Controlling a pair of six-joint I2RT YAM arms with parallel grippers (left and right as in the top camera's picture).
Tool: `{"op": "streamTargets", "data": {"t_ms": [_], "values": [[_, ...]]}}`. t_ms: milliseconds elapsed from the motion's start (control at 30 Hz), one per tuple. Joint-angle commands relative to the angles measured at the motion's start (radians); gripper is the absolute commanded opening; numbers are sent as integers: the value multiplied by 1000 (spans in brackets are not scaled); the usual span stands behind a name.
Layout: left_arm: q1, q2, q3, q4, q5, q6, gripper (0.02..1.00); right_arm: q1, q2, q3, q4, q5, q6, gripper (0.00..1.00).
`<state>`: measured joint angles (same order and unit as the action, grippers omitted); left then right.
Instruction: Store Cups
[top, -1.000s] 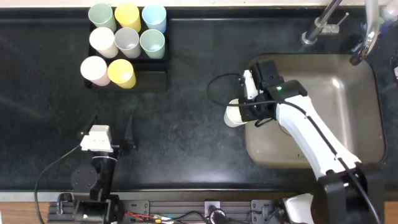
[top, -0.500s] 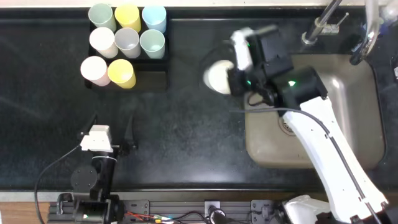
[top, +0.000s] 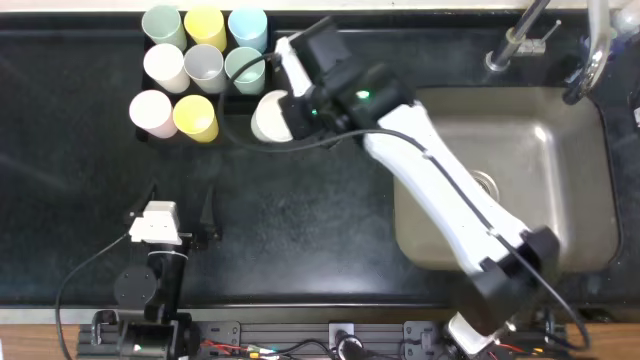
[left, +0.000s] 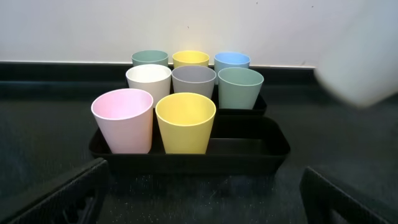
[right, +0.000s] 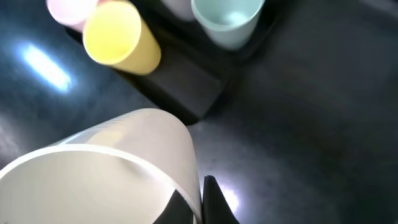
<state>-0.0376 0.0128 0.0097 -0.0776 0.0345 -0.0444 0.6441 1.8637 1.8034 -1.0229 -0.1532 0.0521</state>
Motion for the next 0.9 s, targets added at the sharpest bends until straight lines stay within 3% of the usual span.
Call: {"op": "streamTargets", "data": {"t_ms": [33, 233, 700, 900], "values": [[4, -10, -2, -3, 16, 22, 1000, 36, 50, 23, 41, -4, 67, 42], [4, -10, -2, -3, 16, 22, 1000, 64, 128, 23, 115, 0, 119, 45], [4, -10, -2, -3, 16, 22, 1000, 81, 187, 23, 239, 151, 208, 42], [4, -10, -2, -3, 16, 22, 998, 81, 224, 24, 279, 154, 241, 42]]}}
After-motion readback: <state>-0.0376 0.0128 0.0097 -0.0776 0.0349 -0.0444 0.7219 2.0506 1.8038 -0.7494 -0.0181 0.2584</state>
